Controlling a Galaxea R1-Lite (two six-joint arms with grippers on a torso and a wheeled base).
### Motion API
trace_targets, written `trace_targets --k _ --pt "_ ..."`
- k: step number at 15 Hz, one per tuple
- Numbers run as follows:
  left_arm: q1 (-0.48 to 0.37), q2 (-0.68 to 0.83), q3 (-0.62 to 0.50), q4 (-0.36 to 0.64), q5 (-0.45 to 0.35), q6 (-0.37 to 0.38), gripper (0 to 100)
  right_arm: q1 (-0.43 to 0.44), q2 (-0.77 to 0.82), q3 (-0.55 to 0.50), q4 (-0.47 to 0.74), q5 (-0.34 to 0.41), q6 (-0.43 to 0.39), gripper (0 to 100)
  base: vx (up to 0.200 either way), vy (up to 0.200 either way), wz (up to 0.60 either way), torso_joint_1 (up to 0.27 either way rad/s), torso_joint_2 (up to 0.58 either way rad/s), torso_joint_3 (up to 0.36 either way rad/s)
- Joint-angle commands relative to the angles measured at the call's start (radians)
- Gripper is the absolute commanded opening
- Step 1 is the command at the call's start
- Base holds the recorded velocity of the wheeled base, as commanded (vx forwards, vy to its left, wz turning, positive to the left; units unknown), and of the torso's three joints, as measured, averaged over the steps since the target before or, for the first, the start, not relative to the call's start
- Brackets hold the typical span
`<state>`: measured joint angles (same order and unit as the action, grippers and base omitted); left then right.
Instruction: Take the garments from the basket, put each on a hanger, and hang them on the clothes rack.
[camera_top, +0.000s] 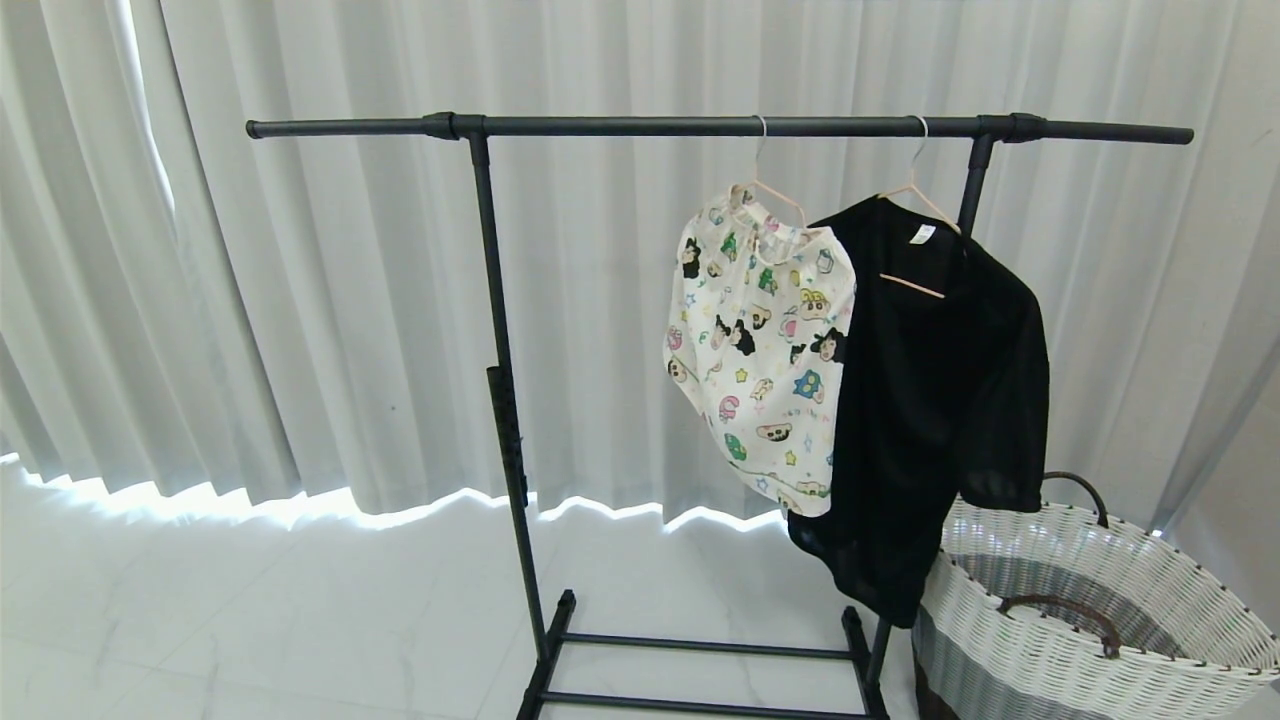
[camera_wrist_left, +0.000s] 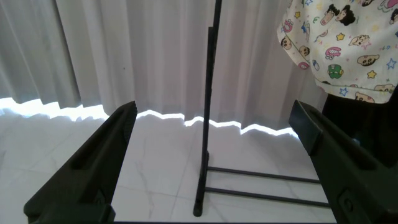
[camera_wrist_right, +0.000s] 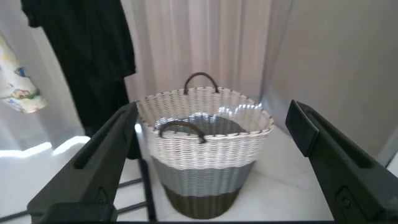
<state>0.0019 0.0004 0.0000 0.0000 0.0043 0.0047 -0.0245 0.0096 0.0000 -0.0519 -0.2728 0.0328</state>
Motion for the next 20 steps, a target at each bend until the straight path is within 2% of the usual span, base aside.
trace_targets --k 1,5,10,20 --pt "0.0 0.0 0.0 0.0 0.0 0.0 100 0.0 0.006 0.0 0.003 0.038 0.003 100 0.0 0.0 0.0 0.0 0.0 0.0" --pt "0.001 0.0 0.0 0.0 0.0 0.0 100 0.0 0.004 0.0 0.001 0.053 -0.01 100 0.0 0.0 0.0 0.0 0.0 0.0" --pt "0.001 0.0 0.0 0.0 0.0 0.0 100 0.0 0.004 0.0 0.001 0.145 -0.013 100 0.0 0.0 0.0 0.0 0.0 0.0" --pt "0.0 0.0 0.0 0.0 0.0 0.0 100 0.0 0.004 0.0 0.001 0.145 -0.011 100 0.0 0.0 0.0 0.0 0.0 0.0"
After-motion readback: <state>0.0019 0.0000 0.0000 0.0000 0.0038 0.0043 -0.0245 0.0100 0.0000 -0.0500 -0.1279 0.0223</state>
